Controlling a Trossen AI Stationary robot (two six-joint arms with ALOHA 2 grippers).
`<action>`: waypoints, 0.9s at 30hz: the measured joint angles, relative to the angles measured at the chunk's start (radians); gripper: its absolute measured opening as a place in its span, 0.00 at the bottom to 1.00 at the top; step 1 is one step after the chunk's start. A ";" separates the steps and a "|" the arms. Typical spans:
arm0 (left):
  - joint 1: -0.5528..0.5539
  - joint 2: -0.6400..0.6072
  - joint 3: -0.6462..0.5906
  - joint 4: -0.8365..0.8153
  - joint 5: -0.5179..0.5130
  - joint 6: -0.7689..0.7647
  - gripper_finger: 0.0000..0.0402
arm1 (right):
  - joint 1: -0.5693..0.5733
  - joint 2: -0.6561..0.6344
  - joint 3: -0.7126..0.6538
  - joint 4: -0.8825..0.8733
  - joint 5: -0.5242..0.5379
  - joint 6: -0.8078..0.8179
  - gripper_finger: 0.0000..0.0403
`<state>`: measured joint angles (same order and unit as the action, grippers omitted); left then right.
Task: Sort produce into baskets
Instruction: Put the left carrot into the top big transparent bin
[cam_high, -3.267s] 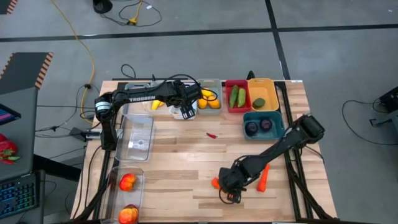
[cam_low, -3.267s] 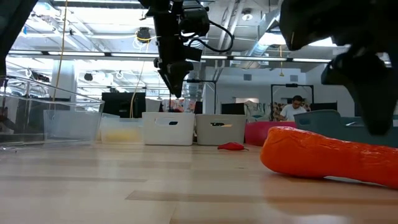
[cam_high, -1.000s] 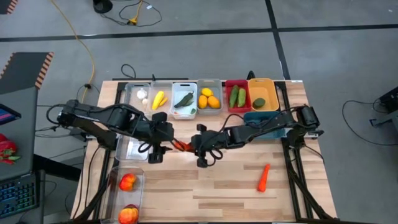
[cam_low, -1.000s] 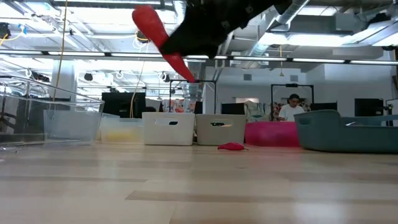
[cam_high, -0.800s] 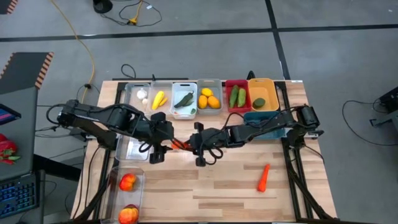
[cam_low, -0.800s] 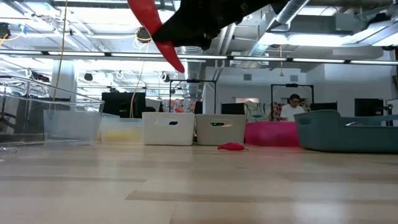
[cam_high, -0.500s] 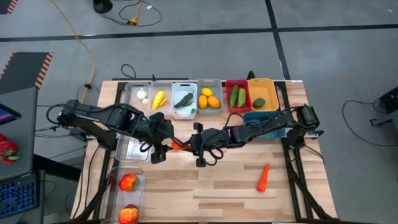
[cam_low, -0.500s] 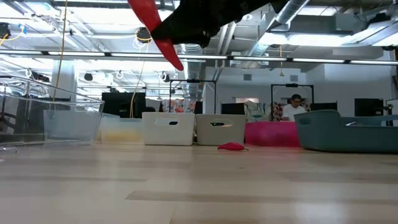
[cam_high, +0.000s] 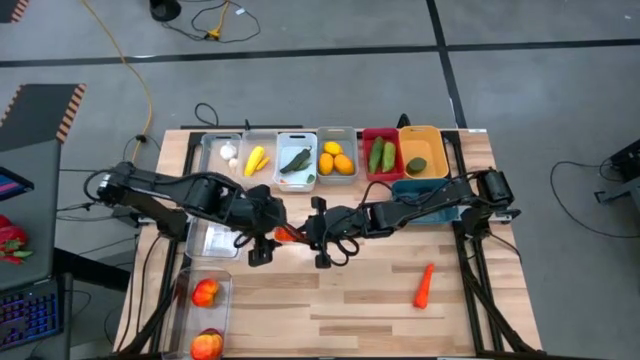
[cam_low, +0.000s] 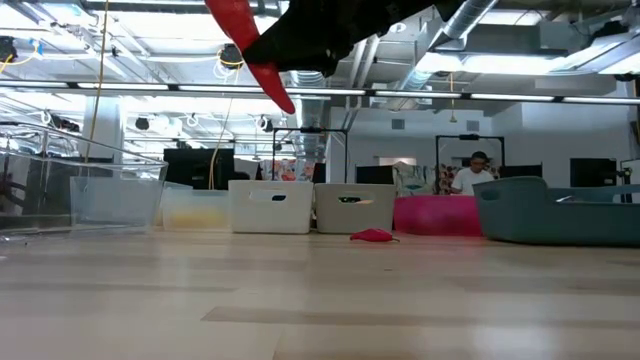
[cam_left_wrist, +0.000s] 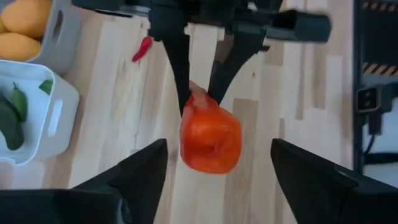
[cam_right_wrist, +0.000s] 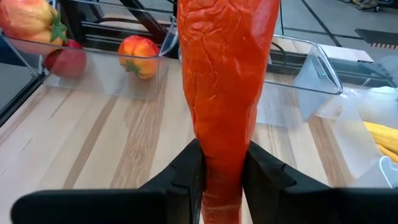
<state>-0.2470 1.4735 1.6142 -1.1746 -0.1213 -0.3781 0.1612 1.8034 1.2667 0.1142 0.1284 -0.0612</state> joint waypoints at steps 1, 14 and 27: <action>0.000 0.012 0.000 -0.002 0.001 0.016 0.69 | 0.000 0.000 0.000 -0.001 0.000 0.000 0.29; 0.001 0.118 0.000 0.001 0.000 0.053 0.71 | 0.001 0.000 0.000 0.003 -0.001 0.000 0.29; 0.004 0.117 0.000 0.014 -0.071 0.054 0.39 | 0.001 0.000 0.000 0.002 -0.002 0.011 0.29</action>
<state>-0.2434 1.5902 1.6142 -1.1610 -0.1919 -0.3239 0.1619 1.8031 1.2670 0.1165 0.1267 -0.0501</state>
